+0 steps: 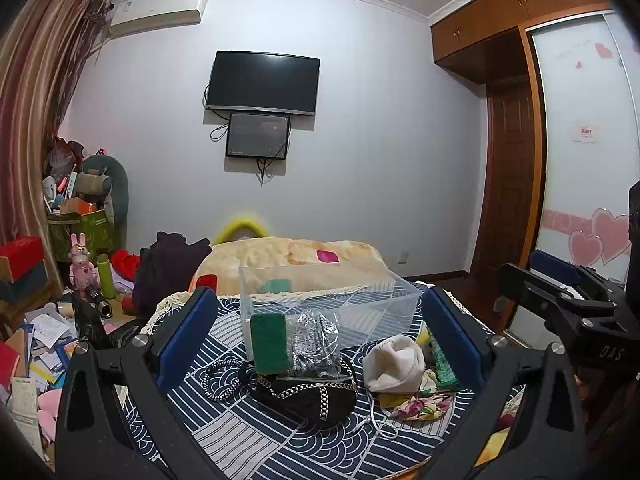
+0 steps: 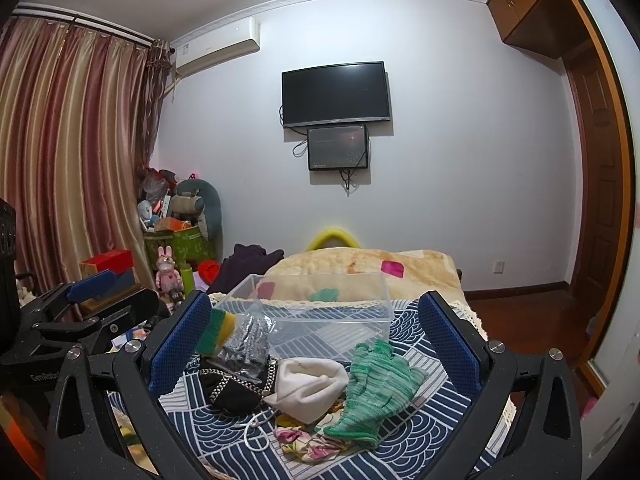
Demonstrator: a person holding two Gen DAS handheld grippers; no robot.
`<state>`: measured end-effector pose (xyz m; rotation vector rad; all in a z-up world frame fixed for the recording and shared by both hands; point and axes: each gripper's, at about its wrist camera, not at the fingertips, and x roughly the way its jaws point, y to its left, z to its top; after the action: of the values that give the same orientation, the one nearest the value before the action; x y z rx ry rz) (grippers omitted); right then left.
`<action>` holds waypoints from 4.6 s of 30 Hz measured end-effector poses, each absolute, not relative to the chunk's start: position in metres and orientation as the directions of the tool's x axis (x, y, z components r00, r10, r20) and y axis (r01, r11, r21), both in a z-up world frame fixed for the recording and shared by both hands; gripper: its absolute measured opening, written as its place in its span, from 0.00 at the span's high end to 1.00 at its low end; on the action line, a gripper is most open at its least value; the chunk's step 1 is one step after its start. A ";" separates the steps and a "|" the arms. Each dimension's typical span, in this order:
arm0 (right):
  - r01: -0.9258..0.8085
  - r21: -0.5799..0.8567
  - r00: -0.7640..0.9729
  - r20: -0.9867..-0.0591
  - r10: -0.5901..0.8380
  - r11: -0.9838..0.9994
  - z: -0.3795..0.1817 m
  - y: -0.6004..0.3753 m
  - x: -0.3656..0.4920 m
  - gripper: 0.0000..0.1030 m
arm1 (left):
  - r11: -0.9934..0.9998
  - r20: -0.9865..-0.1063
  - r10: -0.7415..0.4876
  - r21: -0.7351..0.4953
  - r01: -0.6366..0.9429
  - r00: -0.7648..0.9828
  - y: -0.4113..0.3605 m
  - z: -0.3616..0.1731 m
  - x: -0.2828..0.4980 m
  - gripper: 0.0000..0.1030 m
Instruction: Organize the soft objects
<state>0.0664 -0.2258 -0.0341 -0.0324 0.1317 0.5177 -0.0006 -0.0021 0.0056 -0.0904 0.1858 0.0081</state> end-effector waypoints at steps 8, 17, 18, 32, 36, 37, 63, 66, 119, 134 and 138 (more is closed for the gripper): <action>-0.498 0.008 0.859 -0.132 0.494 0.867 -0.034 -0.227 0.066 0.00 | 0.996 -0.185 -0.001 -0.088 -0.015 0.983 -0.005 0.005 -0.002 0.00; -0.501 0.006 0.857 -0.132 0.498 0.865 -0.035 -0.227 0.068 0.00 | 0.995 -0.188 -0.006 -0.094 -0.012 0.982 -0.001 0.002 0.002 0.00; -0.502 0.007 0.857 -0.132 0.498 0.865 -0.035 -0.227 0.068 0.00 | 0.995 -0.189 -0.007 -0.095 -0.011 0.982 -0.001 0.002 0.003 0.00; -0.492 0.014 0.860 -0.145 0.489 0.870 -0.041 -0.227 0.074 0.00 | 0.989 -0.261 -0.023 -0.146 -0.016 0.965 0.007 -0.006 0.013 0.00; -0.484 0.038 0.857 -0.180 0.482 0.874 -0.046 -0.230 0.084 0.00 | 0.987 -0.285 -0.013 -0.155 -0.033 0.958 0.011 -0.013 0.023 0.00; -0.482 0.044 0.855 -0.193 0.481 0.875 -0.047 -0.230 0.087 0.01 | 0.987 -0.286 -0.012 -0.154 -0.034 0.958 0.012 -0.015 0.025 0.01; -0.381 0.177 0.761 -0.497 0.417 0.907 -0.098 -0.250 0.151 0.44 | 0.964 -0.489 0.015 -0.224 -0.142 0.872 0.048 -0.073 0.107 0.39; -0.375 0.174 0.746 -0.527 0.408 0.911 -0.105 -0.248 0.156 0.46 | 0.965 -0.509 0.002 -0.225 -0.136 0.861 0.049 -0.080 0.112 0.50; -0.467 0.010 0.817 -0.379 0.435 0.884 -0.035 -0.179 0.215 0.85 | 0.984 -0.521 -0.059 -0.174 -0.038 0.851 0.068 -0.018 0.176 0.66; -0.512 -0.102 0.713 -0.605 0.355 0.853 -0.071 -0.149 0.258 0.85 | 0.995 -0.670 -0.031 -0.087 -0.037 0.741 0.058 -0.052 0.223 0.66; -0.540 -0.127 0.680 -0.649 0.341 0.832 -0.078 -0.143 0.262 0.85 | 0.994 -0.696 -0.040 -0.099 -0.040 0.717 0.060 -0.056 0.230 0.66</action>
<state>0.2620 -0.1427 -0.0782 -0.3229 0.6561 0.5042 0.2296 0.0601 -0.0563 -0.1100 0.7713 0.0001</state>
